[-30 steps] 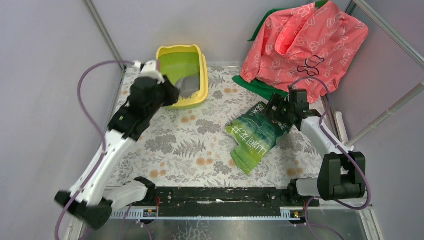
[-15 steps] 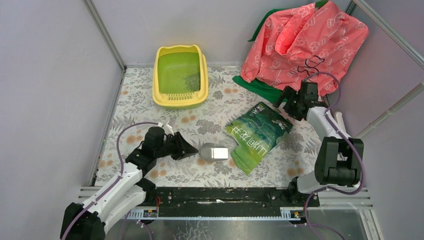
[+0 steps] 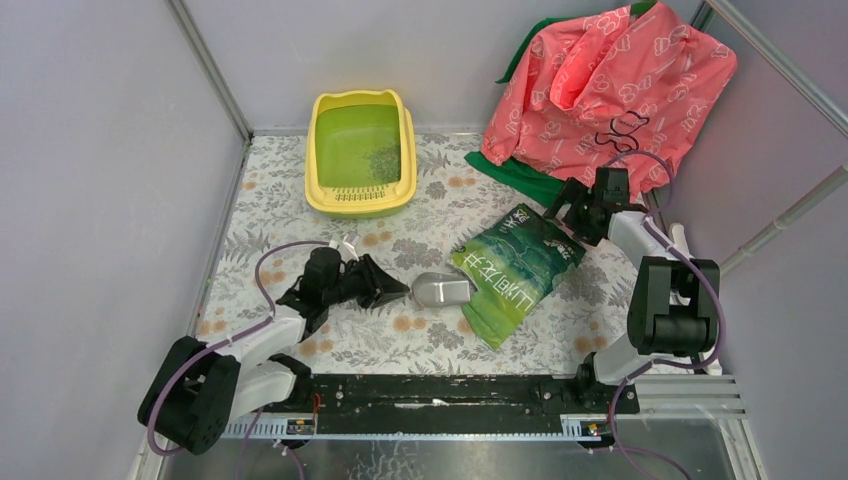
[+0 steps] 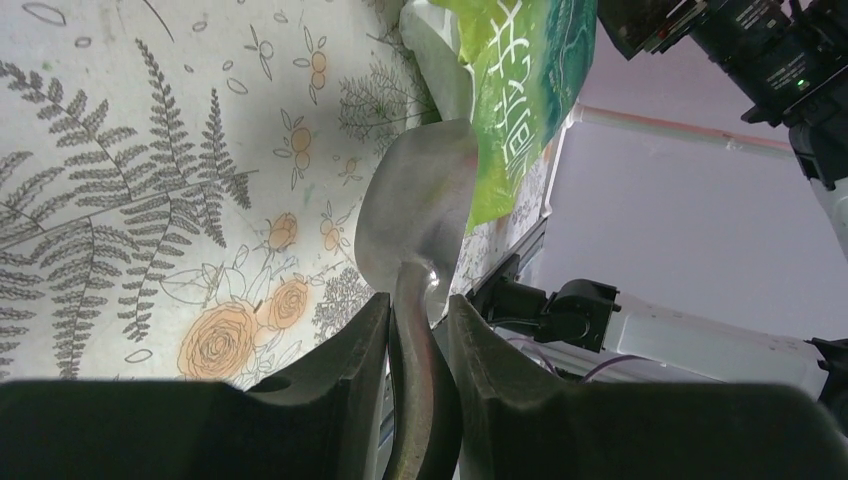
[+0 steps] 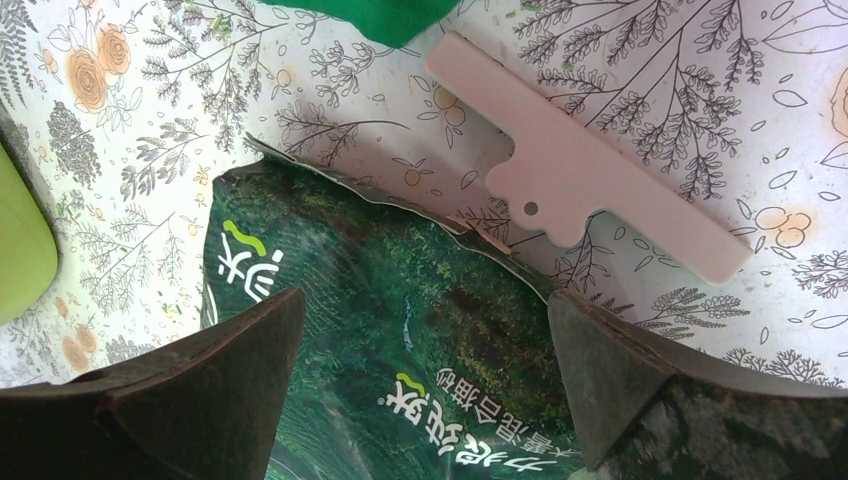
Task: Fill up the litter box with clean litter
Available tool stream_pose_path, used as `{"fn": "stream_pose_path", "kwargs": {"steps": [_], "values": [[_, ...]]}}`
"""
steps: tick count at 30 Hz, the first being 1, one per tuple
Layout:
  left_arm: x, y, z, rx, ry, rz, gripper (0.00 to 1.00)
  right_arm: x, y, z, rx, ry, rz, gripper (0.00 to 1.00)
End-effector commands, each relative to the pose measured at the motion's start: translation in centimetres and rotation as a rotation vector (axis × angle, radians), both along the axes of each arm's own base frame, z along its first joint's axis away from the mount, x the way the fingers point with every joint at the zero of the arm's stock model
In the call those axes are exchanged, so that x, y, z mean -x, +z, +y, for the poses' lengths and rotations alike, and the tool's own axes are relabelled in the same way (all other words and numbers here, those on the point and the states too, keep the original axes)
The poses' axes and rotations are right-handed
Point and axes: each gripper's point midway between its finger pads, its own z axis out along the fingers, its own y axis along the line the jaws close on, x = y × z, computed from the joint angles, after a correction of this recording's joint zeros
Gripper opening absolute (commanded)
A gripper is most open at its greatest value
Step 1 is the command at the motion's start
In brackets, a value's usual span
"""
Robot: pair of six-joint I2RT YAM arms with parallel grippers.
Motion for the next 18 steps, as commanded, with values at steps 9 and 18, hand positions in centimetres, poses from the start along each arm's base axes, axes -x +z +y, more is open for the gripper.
{"fn": "stream_pose_path", "kwargs": {"steps": [9,18], "values": [[-3.9,1.6,-0.1,0.039,0.098,-0.147,0.00,-1.4,-0.2,0.3,-0.025,-0.003,-0.039,1.00],[-5.3,2.6,-1.7,0.114,0.133,-0.191,0.00,-2.9,-0.9,0.8,-0.057,0.011,-0.026,1.00]]}}
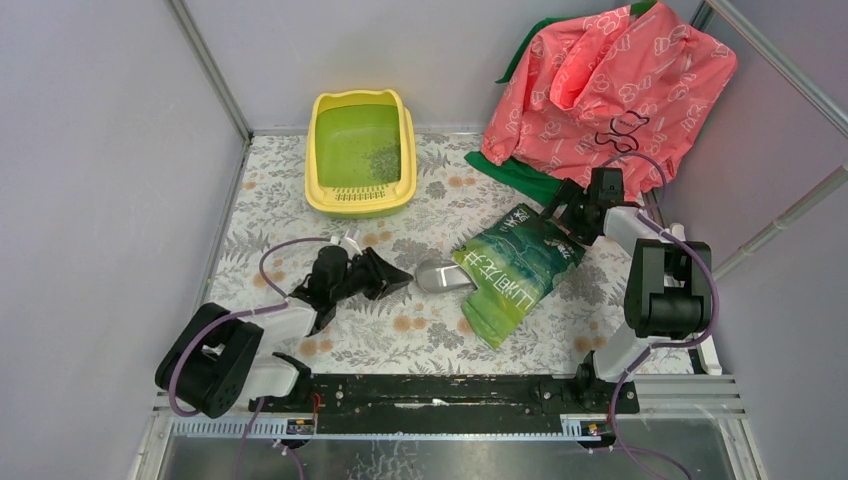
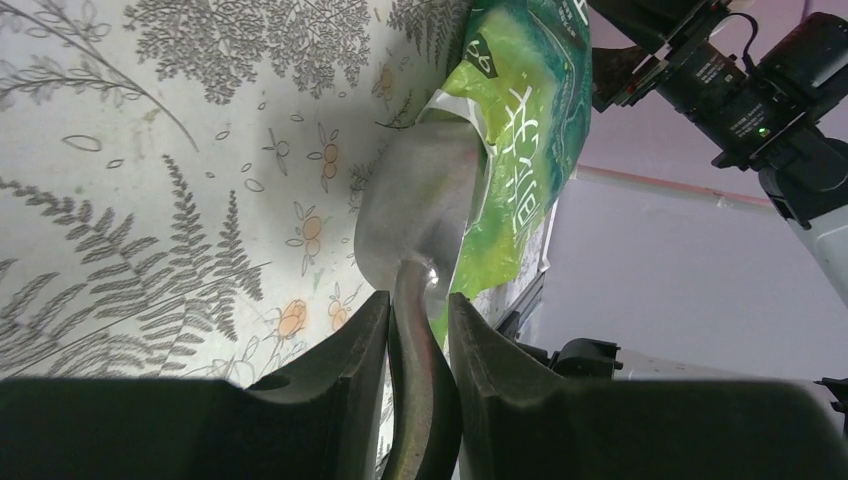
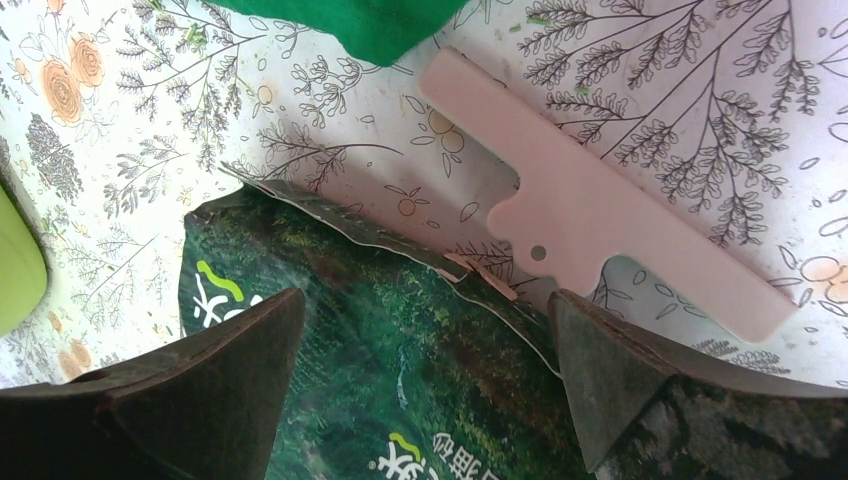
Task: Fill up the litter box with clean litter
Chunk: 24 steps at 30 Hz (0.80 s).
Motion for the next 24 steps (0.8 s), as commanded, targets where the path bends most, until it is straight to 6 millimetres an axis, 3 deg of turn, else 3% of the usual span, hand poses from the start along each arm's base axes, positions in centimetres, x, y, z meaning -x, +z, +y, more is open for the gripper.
{"fn": "stream_pose_path", "kwargs": {"steps": [1,16,19,24], "values": [[-1.9,4.3,-1.9,0.119,0.021,-0.156,0.00,-1.8,1.1,0.5,-0.036,0.011,-0.049,1.00],[-2.4,7.7,-8.4,0.224,0.017,-0.164,0.00,-0.5,-0.7,1.6,-0.069,0.042,-0.029,0.98],[-2.5,8.1,-8.3,0.242,0.040,-0.168,0.00,-0.3,-0.7,1.9,-0.068,0.051,-0.025,0.98],[-1.8,7.5,-5.8,0.231,0.133,-0.162,0.00,0.2,-0.6,1.8,-0.059,0.057,-0.028,0.98]]}}
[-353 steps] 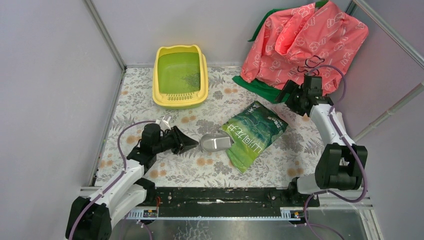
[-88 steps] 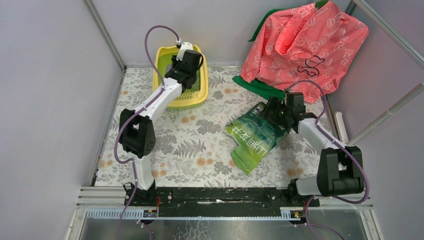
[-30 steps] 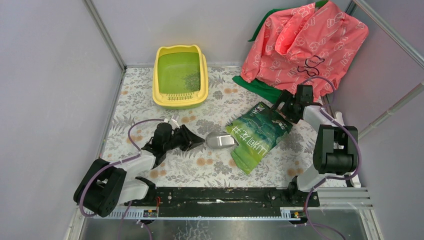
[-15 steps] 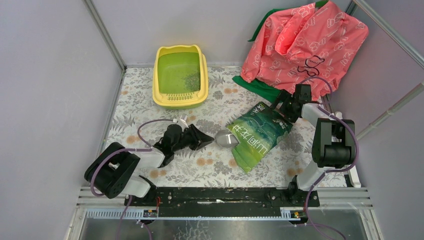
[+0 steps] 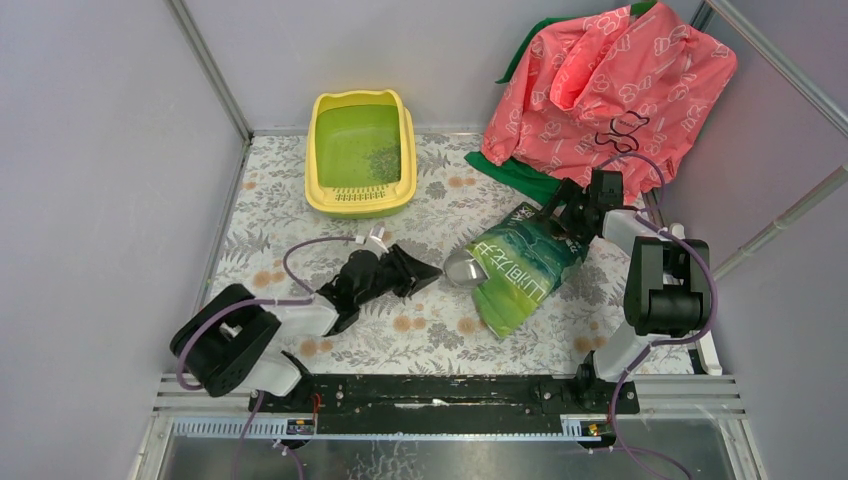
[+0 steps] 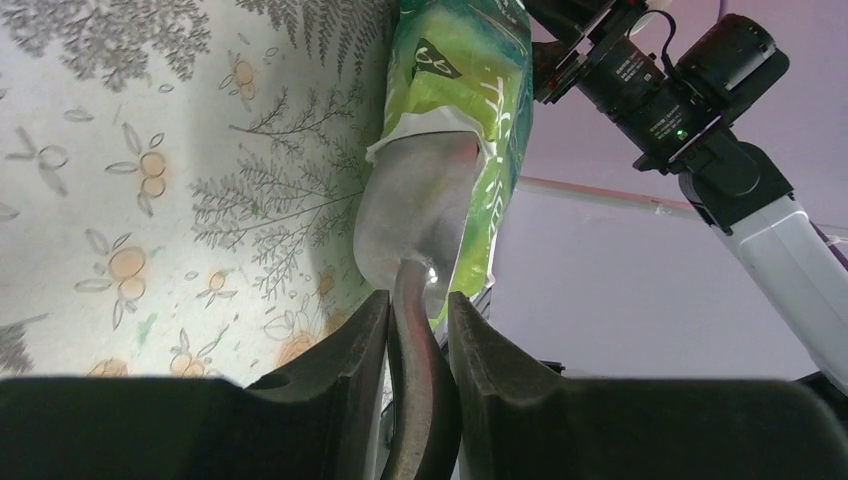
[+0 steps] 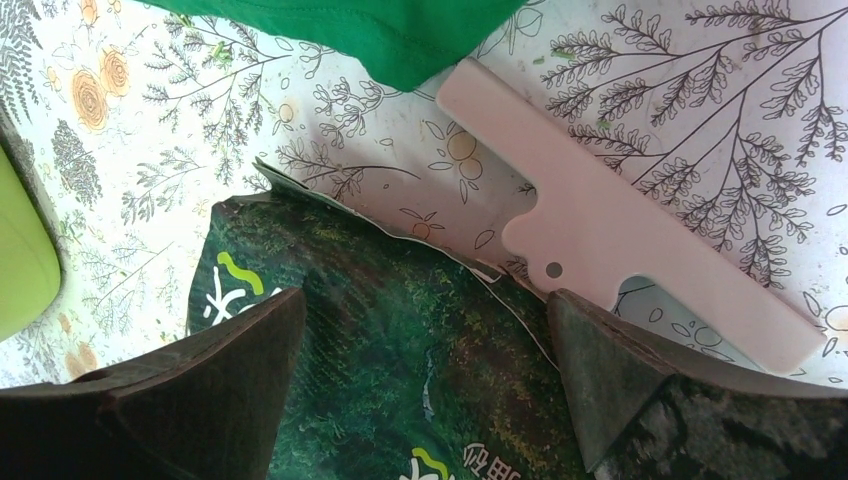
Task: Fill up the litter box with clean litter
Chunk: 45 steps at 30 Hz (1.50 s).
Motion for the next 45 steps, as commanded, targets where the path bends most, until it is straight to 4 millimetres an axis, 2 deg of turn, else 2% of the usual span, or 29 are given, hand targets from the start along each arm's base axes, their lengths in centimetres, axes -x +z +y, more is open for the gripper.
{"fn": "stream_pose_path", "kwargs": {"steps": [1,6,9,16,18,29,31,38,41,45], "values": [[-0.8,4.6,1.4,0.113,0.112,-0.125,0.00,1.5,0.0,1.4,-0.034,0.037,0.022,0.98],[-0.4,5.7,3.0,0.079,0.159,-0.156,0.00,1.8,-0.2,1.4,-0.028,0.039,0.026,0.98],[-0.7,5.7,3.0,0.054,0.163,-0.157,0.00,2.0,-0.3,1.8,-0.026,0.046,0.025,0.98],[-1.2,4.9,0.7,0.117,0.126,-0.132,0.00,2.2,-0.2,2.7,0.001,0.061,0.025,0.98],[-1.3,4.4,0.1,0.110,0.127,-0.124,0.00,2.3,-0.1,3.7,0.009,0.085,0.023,0.98],[-2.3,3.8,-4.1,0.101,0.093,-0.098,0.00,3.1,-0.6,5.1,0.031,0.114,0.031,0.97],[-2.7,3.0,-4.4,0.056,0.111,-0.074,0.00,3.2,-0.7,5.3,0.037,0.118,0.033,0.97],[-3.1,2.8,-5.4,0.070,0.136,-0.069,0.00,3.5,-1.0,6.1,0.032,0.127,0.031,0.97],[-3.2,1.5,-6.1,0.041,0.135,-0.046,0.00,3.6,-1.0,6.4,0.031,0.133,0.032,0.97],[-2.9,-1.0,-5.7,-0.011,0.149,0.019,0.00,3.7,-0.8,6.3,0.038,0.136,0.030,0.97]]}}
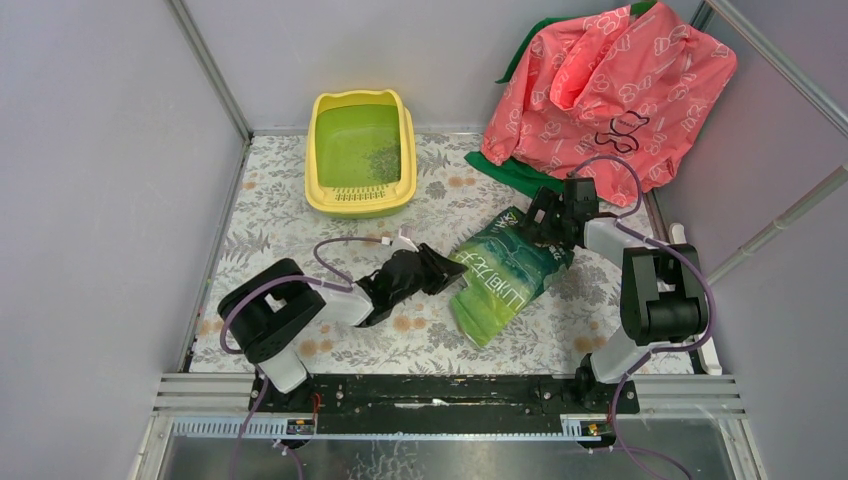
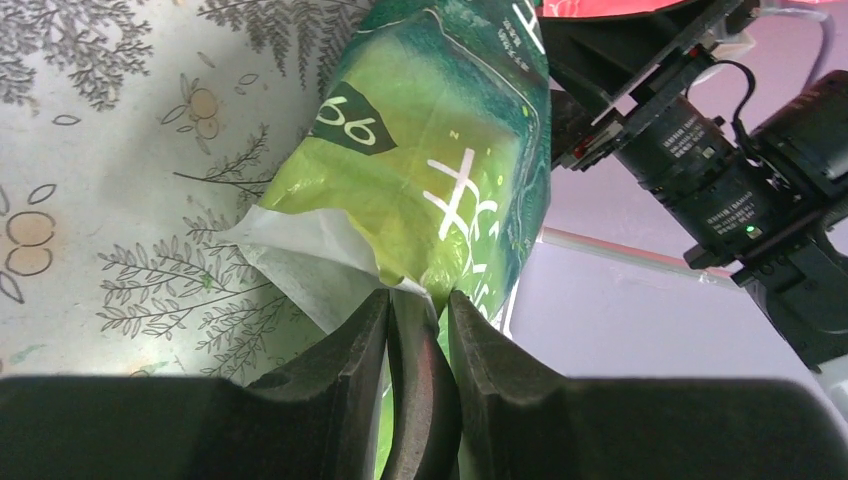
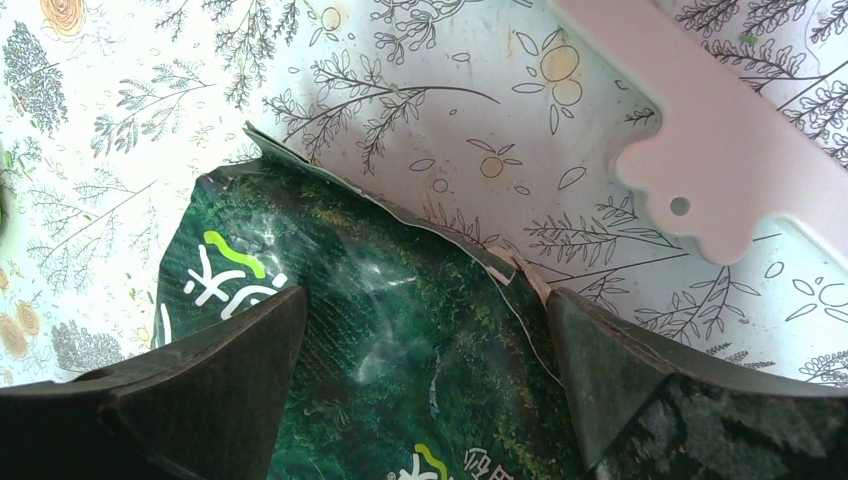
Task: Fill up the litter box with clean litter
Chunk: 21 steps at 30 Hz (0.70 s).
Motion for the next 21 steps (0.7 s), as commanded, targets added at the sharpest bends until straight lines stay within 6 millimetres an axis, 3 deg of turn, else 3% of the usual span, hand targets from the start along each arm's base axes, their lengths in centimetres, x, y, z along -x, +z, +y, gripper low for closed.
{"fn": "stream_pose_path", "kwargs": {"steps": [1,15,21], "values": [[-0.9,1.2,-0.5,0.033,0.042,-0.014,0.00,1.9,0.0,1.9,-0.035,0.053,0.041,0.97],[0.2,3.4,1.4,-0.124,0.026,-0.028,0.00,2.5,-0.6,1.5,-0.011,0.052,0.045,0.97],[-0.2,1.4,0.2,-0.127,0.000,-0.016,0.00,2.7,-0.9,1.8,-0.027,0.058,0.045,0.97]]}}
